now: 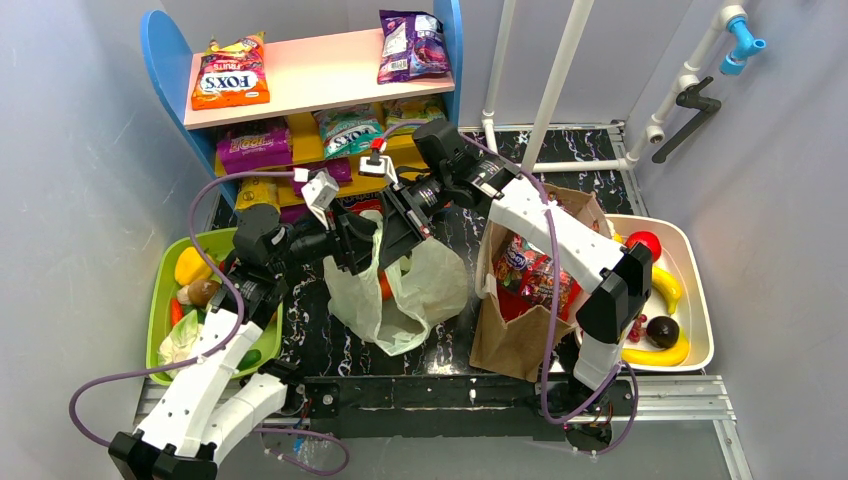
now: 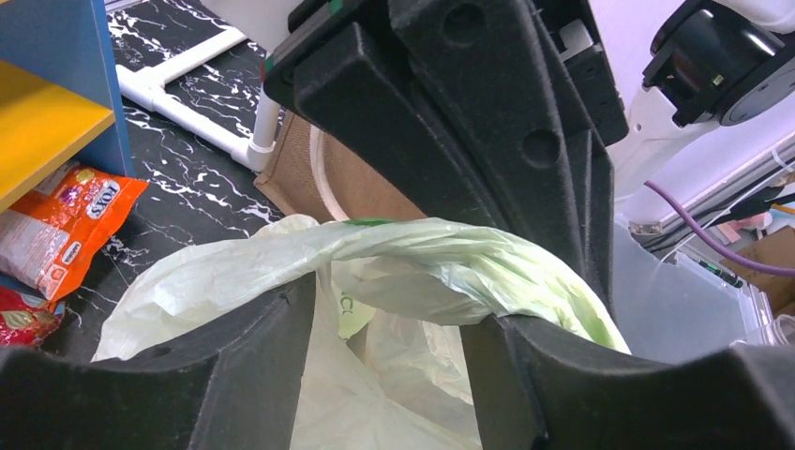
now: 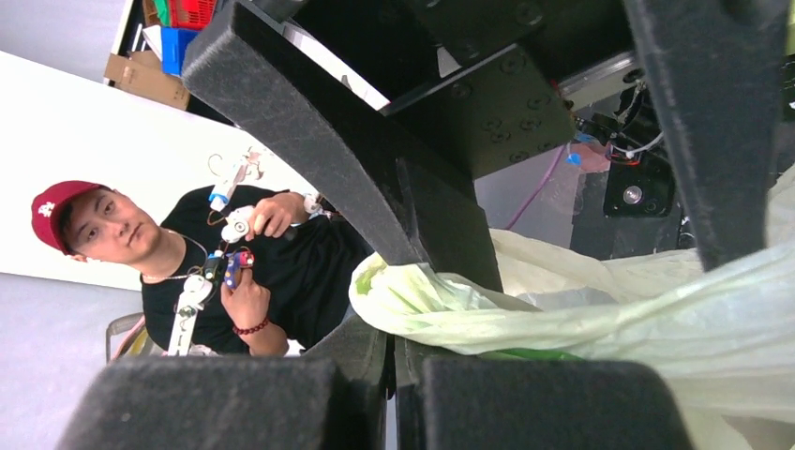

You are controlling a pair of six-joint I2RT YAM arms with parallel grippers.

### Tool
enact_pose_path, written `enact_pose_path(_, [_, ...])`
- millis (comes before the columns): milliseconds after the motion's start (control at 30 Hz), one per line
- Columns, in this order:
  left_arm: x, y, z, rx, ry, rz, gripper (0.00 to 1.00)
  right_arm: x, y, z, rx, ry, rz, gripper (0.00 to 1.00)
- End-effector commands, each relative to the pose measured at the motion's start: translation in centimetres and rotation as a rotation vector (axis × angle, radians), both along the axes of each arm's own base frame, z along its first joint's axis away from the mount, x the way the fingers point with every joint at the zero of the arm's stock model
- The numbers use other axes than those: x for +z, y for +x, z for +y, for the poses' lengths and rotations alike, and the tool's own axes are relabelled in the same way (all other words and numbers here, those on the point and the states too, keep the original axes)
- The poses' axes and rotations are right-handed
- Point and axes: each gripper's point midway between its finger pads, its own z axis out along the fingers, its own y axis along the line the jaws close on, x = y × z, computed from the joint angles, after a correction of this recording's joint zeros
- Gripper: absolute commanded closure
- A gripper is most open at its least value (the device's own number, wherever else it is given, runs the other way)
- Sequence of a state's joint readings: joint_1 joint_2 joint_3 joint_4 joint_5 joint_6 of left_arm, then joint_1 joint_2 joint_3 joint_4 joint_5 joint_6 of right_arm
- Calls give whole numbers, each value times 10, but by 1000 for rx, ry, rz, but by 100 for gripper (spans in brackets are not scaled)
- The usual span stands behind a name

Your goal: Place the food into the grocery bag and tie it

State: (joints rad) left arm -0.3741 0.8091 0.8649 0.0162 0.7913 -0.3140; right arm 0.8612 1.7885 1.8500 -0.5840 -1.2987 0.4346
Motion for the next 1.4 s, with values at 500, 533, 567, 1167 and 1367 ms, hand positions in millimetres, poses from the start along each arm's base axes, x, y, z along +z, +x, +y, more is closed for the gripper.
enact_pose_path(500, [28,-3,-8,-48,-127,-60,36,21,-1,2,35,78,6,99])
enact_pose_path(533, [29,-3,-9,-56,-136,-59,40,21,-1,3,34,77,8,99])
enact_pose_path(567, [29,-3,-10,-63,-142,-58,43,21,0,3,35,76,10,99])
enact_pose_path(1167, [32,-18,-8,-92,-136,-71,93,10,14,5,-19,34,40,99])
enact_pose_path(1367, [28,-18,-5,-73,-111,-61,87,3,20,0,-64,2,22,99])
